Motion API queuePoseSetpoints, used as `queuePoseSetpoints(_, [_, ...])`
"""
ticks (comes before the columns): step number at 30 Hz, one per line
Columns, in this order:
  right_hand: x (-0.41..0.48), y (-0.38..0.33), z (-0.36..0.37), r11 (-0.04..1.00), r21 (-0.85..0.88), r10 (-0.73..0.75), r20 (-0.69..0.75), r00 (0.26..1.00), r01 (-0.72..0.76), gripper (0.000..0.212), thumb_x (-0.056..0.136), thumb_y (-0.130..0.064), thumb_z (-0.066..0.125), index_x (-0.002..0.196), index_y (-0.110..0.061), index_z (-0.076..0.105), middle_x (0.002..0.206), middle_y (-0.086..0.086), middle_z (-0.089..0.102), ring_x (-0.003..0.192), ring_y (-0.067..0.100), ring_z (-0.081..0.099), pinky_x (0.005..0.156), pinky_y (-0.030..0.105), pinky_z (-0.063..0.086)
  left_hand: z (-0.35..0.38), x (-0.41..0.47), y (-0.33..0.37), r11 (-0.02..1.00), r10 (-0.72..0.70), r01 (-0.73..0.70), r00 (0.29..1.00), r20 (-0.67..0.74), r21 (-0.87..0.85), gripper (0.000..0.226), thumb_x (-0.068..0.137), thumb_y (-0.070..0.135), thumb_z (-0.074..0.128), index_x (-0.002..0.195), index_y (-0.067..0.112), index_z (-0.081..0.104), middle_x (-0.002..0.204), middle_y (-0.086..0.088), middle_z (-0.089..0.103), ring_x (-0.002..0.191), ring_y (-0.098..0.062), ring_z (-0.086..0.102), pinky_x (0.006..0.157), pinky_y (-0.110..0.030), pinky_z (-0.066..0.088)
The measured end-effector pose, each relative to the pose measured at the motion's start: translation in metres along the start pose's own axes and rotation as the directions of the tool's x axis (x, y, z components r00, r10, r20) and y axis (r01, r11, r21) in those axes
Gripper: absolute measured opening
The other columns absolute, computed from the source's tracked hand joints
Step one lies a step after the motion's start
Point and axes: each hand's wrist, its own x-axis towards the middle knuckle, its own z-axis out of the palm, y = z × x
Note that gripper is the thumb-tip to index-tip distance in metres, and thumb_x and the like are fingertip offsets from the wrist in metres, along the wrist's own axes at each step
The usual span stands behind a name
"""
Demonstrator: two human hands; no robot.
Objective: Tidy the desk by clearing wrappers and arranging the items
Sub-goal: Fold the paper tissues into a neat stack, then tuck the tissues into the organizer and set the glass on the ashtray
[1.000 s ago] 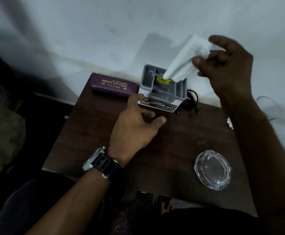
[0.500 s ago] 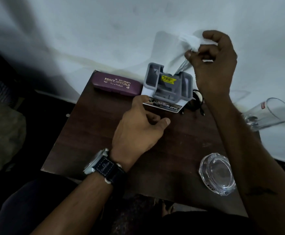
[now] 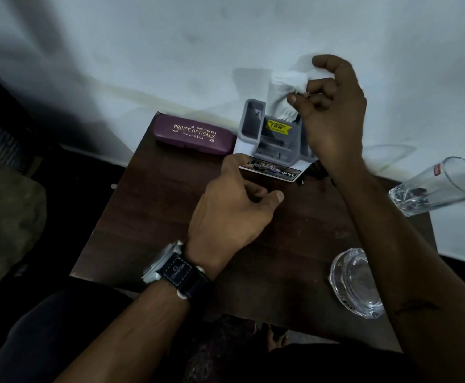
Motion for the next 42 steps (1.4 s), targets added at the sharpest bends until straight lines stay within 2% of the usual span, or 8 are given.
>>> queuePoseSetpoints(8, [-0.007, 0.015, -0.001, 0.987, -0.162, 0.034, 0.089, 0.995, -0.02, 0.045, 0.083, -0.012, 0.079, 0.125, -0.015, 0.062, 0.078, -0.018, 0.061, 0.07, -0.011, 0.059, 0.076, 0.008, 0.048, 0.0, 0.0, 0.0, 1.0, -0.008, 0.008, 0.999, 0.031, 0.001, 0.069, 0.082, 0.051, 0.081, 0.138, 0.038, 0.044, 0.089, 0.02, 0.077, 0.093, 0.006, 0.068, 0.082, -0.023, 0.053])
queuePoseSetpoints(13, [-0.014, 0.005, -0.004, 0.962, -0.272, 0.06, 0.151, 0.987, -0.017, 0.053, 0.082, -0.03, 0.081, 0.129, -0.025, 0.056, 0.104, -0.01, 0.067, 0.103, 0.016, 0.066, 0.101, 0.05, 0.05, 0.001, 0.0, 0.001, 1.0, -0.023, 0.023, 0.999, 0.044, 0.008, 0.071, 0.081, 0.054, 0.081, 0.14, 0.041, 0.043, 0.09, 0.022, 0.076, 0.089, 0.01, 0.065, 0.075, -0.016, 0.048])
queuePoseSetpoints(19, [-0.005, -0.01, 0.0, 0.911, -0.382, -0.046, 0.284, 0.958, 0.157, 0.052, 0.086, -0.021, 0.075, 0.134, -0.021, 0.056, 0.112, -0.006, 0.069, 0.109, 0.017, 0.064, 0.101, 0.05, 0.048, 0.004, -0.001, 0.001, 1.0, -0.016, 0.015, 0.999, 0.043, 0.027, 0.069, 0.081, 0.056, 0.08, 0.139, 0.041, 0.046, 0.089, 0.024, 0.076, 0.088, 0.012, 0.065, 0.073, -0.014, 0.047])
queuePoseSetpoints(26, [-0.001, 0.001, -0.003, 0.98, -0.195, -0.022, 0.124, 0.992, 0.047, 0.039, 0.087, -0.005, 0.072, 0.124, -0.015, 0.063, 0.096, 0.003, 0.069, 0.08, 0.008, 0.064, 0.078, 0.015, 0.052, 0.004, -0.001, 0.001, 1.0, -0.007, 0.005, 0.999, 0.049, 0.031, 0.064, 0.082, 0.056, 0.079, 0.136, 0.04, 0.049, 0.09, 0.022, 0.076, 0.092, 0.009, 0.066, 0.079, -0.018, 0.05])
queuePoseSetpoints(30, [-0.004, 0.007, -0.004, 0.972, -0.234, 0.03, 0.174, 0.984, 0.012, 0.045, 0.085, -0.005, 0.074, 0.126, -0.017, 0.063, 0.091, -0.002, 0.066, 0.072, 0.0, 0.06, 0.078, 0.017, 0.053, 0.004, -0.001, 0.0, 1.0, -0.001, 0.0, 0.999, 0.05, 0.029, 0.061, 0.083, 0.054, 0.079, 0.135, 0.039, 0.05, 0.092, 0.019, 0.076, 0.094, 0.007, 0.067, 0.078, -0.016, 0.049])
queuePoseSetpoints(35, [-0.008, 0.0, -0.001, 0.967, -0.248, 0.001, 0.213, 0.977, 0.053, 0.047, 0.087, -0.001, 0.07, 0.131, -0.015, 0.062, 0.096, -0.004, 0.063, 0.086, 0.008, 0.061, 0.087, 0.027, 0.056, 0.006, 0.0, -0.001, 0.999, 0.009, -0.012, 0.998, 0.06, 0.039, 0.059, 0.084, 0.054, 0.079, 0.133, 0.038, 0.052, 0.091, 0.02, 0.076, 0.091, 0.01, 0.065, 0.073, -0.013, 0.045])
queuePoseSetpoints(39, [-0.011, -0.003, -0.015, 0.957, -0.28, -0.024, 0.198, 0.98, 0.08, 0.052, 0.087, -0.005, 0.073, 0.135, -0.015, 0.058, 0.113, 0.0, 0.068, 0.1, 0.006, 0.059, 0.086, 0.007, 0.046, 0.009, 0.002, -0.003, 0.999, 0.032, -0.034, 0.998, 0.055, 0.037, 0.055, 0.082, 0.054, 0.08, 0.129, 0.037, 0.055, 0.089, 0.02, 0.076, 0.091, 0.01, 0.066, 0.075, -0.013, 0.046])
queuePoseSetpoints(42, [-0.021, -0.009, -0.037, 0.955, -0.287, -0.039, 0.139, 0.989, 0.078, 0.049, 0.088, -0.012, 0.075, 0.134, -0.014, 0.059, 0.116, 0.001, 0.068, 0.099, 0.008, 0.06, 0.084, 0.006, 0.042, 0.01, 0.002, -0.004, 0.998, 0.052, -0.056, 0.996, 0.076, 0.043, 0.05, 0.079, 0.055, 0.081, 0.12, 0.04, 0.057, 0.085, 0.023, 0.077, 0.09, 0.007, 0.069, 0.082, -0.023, 0.054])
